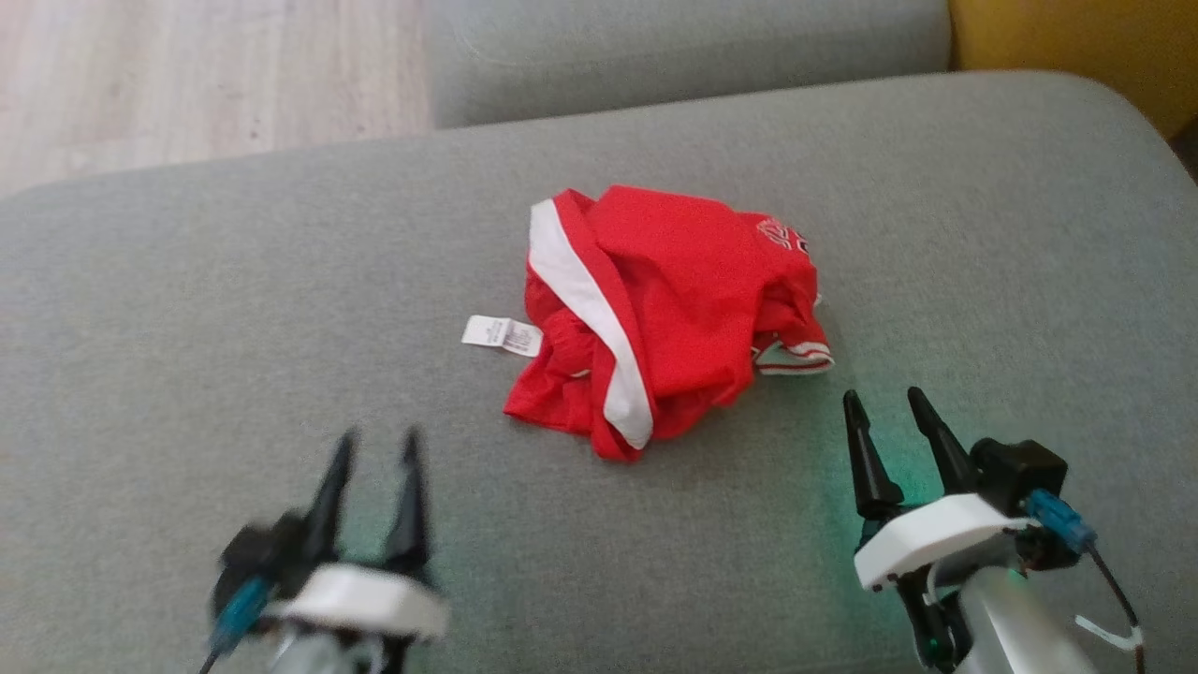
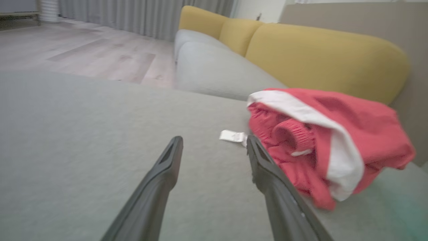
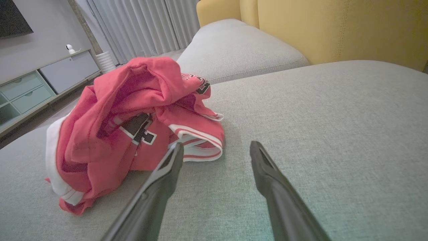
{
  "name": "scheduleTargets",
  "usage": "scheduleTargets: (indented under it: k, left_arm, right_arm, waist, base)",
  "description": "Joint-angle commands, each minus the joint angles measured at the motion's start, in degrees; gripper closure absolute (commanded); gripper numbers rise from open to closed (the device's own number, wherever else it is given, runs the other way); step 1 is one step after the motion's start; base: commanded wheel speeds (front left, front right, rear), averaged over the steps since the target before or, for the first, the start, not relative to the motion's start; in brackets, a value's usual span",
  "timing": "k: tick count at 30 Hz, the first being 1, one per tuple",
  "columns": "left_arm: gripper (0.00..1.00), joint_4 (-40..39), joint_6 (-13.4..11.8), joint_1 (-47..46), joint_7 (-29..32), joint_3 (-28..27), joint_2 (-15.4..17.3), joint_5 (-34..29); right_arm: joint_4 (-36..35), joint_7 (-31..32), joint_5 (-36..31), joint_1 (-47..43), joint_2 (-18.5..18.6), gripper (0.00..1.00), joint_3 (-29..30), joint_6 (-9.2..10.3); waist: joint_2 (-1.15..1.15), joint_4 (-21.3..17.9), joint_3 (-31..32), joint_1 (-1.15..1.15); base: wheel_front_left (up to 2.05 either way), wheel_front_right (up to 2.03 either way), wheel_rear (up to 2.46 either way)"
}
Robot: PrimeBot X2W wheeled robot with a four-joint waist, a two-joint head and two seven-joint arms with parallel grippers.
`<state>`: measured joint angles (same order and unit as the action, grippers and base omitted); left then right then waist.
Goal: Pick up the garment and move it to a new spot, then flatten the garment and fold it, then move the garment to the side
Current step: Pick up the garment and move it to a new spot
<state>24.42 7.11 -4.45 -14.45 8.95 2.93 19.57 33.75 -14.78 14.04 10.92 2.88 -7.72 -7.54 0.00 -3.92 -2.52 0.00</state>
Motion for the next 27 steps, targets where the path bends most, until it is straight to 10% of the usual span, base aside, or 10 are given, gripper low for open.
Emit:
scheduleTargets:
  k: [1,11,24,25,26,27]
  left_arm:
    - [0.00,-2.4,0.3,-4.7,-0.5,0.5,0.0,1.2]
    - [0.00,1.1,0.4,-15.8,-0.5,20.0,0.0,13.4]
    - [0.00,6.6,0.4,-22.4,-0.5,25.1,0.0,17.2]
    - [0.34,6.5,0.4,-22.8,-0.5,24.7,0.0,17.2]
    - [1.00,6.3,0.4,-23.1,-0.5,23.9,0.0,16.9]
    - [1.00,5.9,0.4,-23.3,-0.5,23.0,0.0,16.4]
  right_arm:
    - [-1.8,-0.2,-0.1,2.1,0.0,0.00,-1.7,0.05]
    - [-2.2,-0.2,-0.4,5.3,0.0,0.00,-3.2,0.05]
    - [-3.0,-0.2,1.6,7.2,0.0,0.00,-3.6,0.05]
    - [-3.0,-0.2,1.7,7.3,0.0,0.00,-3.8,0.05]
    - [-3.0,-0.2,1.9,7.4,0.0,0.00,-4.0,0.05]
    - [-3.0,-0.2,2.0,7.5,0.0,0.00,-4.1,0.05]
  waist:
    - [0.00,-1.0,-1.2,0.00]
    - [0.00,-6.7,-7.5,0.00]
    - [0.00,-10.0,-12.1,0.00]
    - [0.00,-10.0,-12.1,0.00]
    - [0.00,-9.9,-12.1,0.00]
    - [0.00,-9.8,-12.1,0.00]
  base:
    - [0.00,0.00,0.00]
    - [0.00,0.00,0.00]
    - [0.00,0.00,0.00]
    - [0.00,0.00,0.00]
    - [0.00,0.00,0.00]
    - [0.00,0.00,0.00]
